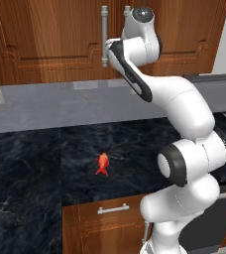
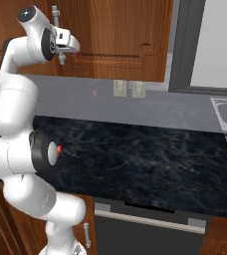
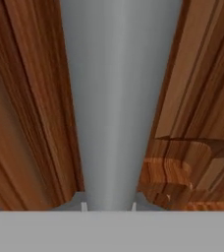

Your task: Retrieve the tupperware from the cabinet, then place the raw meat into the tupperware to avoid contamination.

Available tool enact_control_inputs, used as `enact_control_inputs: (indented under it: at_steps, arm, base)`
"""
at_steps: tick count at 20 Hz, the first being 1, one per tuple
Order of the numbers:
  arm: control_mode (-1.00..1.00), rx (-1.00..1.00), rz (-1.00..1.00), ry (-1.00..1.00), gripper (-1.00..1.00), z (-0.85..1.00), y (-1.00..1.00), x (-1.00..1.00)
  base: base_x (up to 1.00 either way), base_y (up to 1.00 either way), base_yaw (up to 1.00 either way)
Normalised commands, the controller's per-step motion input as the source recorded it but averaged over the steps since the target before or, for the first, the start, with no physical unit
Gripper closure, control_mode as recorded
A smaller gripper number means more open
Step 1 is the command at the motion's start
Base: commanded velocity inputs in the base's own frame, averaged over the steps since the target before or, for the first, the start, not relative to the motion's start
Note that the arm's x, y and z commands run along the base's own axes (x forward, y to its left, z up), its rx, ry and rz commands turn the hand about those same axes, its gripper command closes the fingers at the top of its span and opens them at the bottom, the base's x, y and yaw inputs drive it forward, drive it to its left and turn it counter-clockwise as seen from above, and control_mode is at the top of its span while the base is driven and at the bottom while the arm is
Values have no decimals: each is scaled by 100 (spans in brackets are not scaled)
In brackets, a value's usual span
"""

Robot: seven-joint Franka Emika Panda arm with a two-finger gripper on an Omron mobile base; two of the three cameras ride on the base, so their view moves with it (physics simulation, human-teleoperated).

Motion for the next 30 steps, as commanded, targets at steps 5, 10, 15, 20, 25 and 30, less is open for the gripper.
enact_control_inputs:
  at_steps: [5,10,15,20,25,30]
  arm:
    - [-100,1,-3,-5,100,-43,-4,-10]
    - [-100,4,-1,0,100,-1,-27,-29]
    - [-100,1,0,-2,100,25,-19,-60]
    - [-100,0,4,0,100,32,-31,-59]
    - [-100,4,1,-1,100,8,-50,-69]
    - [-100,6,0,-2,100,2,-62,-57]
  base:
    - [0,0,0]
    - [0,0,0]
    - [0,0,0]
    - [0,0,0]
    - [0,0,0]
    - [0,0,0]
